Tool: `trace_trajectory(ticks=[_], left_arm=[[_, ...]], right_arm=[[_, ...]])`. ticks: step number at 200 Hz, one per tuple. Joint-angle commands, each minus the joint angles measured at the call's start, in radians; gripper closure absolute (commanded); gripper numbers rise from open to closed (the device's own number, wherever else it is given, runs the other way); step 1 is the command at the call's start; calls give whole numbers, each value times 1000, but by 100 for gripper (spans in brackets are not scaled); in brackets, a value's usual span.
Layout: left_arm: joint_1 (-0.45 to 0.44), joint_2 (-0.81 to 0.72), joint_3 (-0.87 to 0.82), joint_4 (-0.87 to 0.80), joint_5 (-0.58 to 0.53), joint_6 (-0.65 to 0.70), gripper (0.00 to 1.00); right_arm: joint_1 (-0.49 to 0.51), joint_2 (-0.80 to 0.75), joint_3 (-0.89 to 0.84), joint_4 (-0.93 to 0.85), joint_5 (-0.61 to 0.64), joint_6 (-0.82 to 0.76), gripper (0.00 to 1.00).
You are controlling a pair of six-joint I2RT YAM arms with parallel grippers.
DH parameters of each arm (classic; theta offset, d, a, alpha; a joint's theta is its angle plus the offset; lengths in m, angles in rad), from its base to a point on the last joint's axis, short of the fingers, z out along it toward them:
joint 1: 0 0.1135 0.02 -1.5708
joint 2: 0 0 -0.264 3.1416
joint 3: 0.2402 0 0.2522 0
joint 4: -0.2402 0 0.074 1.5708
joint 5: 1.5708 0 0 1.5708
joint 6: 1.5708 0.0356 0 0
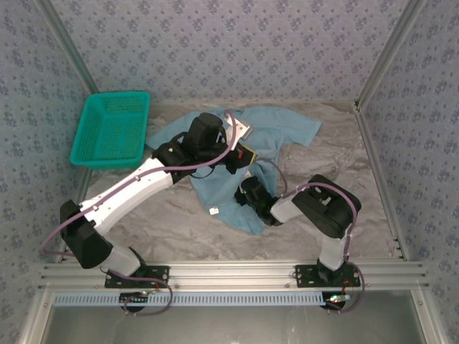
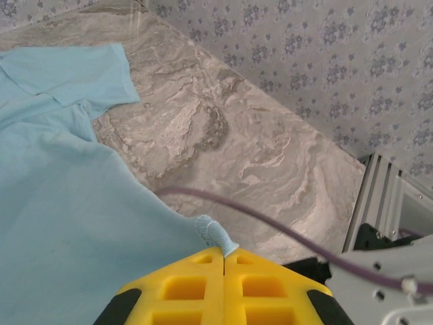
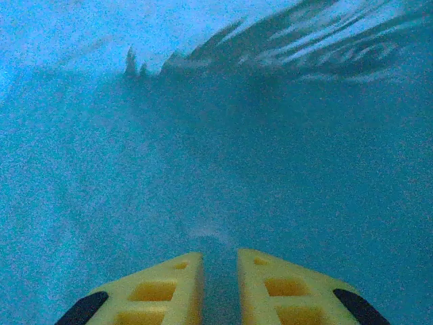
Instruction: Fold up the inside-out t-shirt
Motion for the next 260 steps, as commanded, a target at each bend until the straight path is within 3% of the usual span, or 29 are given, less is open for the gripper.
trace_trajectory(ticks=[1,23,55,126,163,204,260], left_arm=[[-2,5,52,43,-1,-51,100],[-6,14,58,7,-26,-35,100],[-6,-15,19,-18,-3,42,100],[-2,-54,-12,-28,127,154,100],[-2,-50,-4,-63,49,199,100],[-1,-51,-5,-54,64,198,100],[-6,-36,9,66,183,100,100]], right_arm=[[29,37,36,13,65,-86,78],[51,52,53,4,75,-118,76],[-14,28,57,-31,9,-87,76],[-126,19,119,-65,-124,33,77],[-147,-59,86,-32,-259,50,73],[-197,-83,80,-36,-248,42,69],[-185,60,235,-42,-163,50,60]])
